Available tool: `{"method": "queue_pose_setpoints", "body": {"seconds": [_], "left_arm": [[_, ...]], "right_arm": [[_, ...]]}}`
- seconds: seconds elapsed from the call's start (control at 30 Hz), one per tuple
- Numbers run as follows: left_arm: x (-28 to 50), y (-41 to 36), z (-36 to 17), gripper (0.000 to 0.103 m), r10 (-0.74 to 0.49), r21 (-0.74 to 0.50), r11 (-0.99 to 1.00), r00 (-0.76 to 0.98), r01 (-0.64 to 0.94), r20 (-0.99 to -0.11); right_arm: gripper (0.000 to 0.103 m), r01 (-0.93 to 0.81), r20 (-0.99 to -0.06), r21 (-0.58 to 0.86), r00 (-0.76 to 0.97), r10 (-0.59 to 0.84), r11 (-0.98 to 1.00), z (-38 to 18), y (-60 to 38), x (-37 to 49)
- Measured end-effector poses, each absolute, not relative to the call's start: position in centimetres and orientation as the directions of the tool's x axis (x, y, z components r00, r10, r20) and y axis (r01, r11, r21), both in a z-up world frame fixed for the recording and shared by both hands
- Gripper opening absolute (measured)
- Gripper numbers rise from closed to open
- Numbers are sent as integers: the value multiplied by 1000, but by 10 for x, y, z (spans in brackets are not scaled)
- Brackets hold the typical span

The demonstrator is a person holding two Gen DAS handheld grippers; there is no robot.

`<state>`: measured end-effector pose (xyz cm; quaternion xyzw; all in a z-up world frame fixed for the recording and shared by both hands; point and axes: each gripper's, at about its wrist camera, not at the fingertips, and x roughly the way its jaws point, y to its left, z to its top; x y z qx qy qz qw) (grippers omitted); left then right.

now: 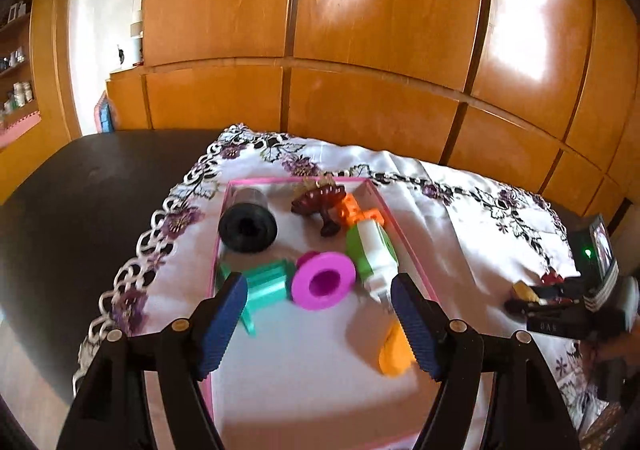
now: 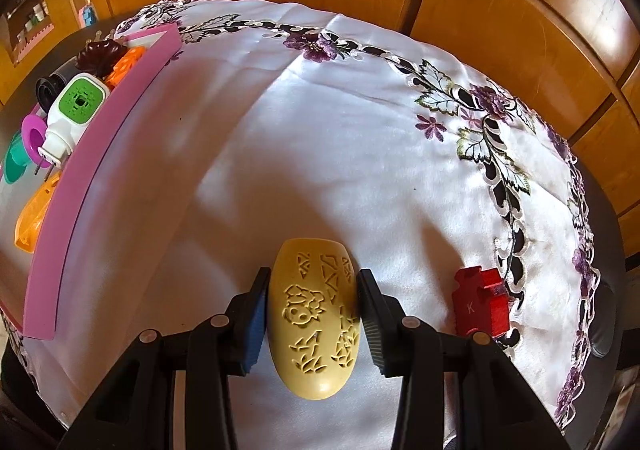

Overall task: Organize rigid objects
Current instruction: 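Lower the magenta cup into the tray and open the left tool, then carry the yellow soap bar into the tray and open the right tool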

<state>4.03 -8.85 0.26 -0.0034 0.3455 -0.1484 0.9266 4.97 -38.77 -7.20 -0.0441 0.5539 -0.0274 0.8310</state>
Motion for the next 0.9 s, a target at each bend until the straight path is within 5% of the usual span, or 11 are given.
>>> {"method": "queue_pose_setpoints", "body": {"seconds": [0.9], "left_arm": [[14, -58, -8, 75, -204, -103, 978, 709, 184, -675]], "right_arm": [[42, -14, -904, -151, 406, -132, 988, -69, -382, 49]]}}
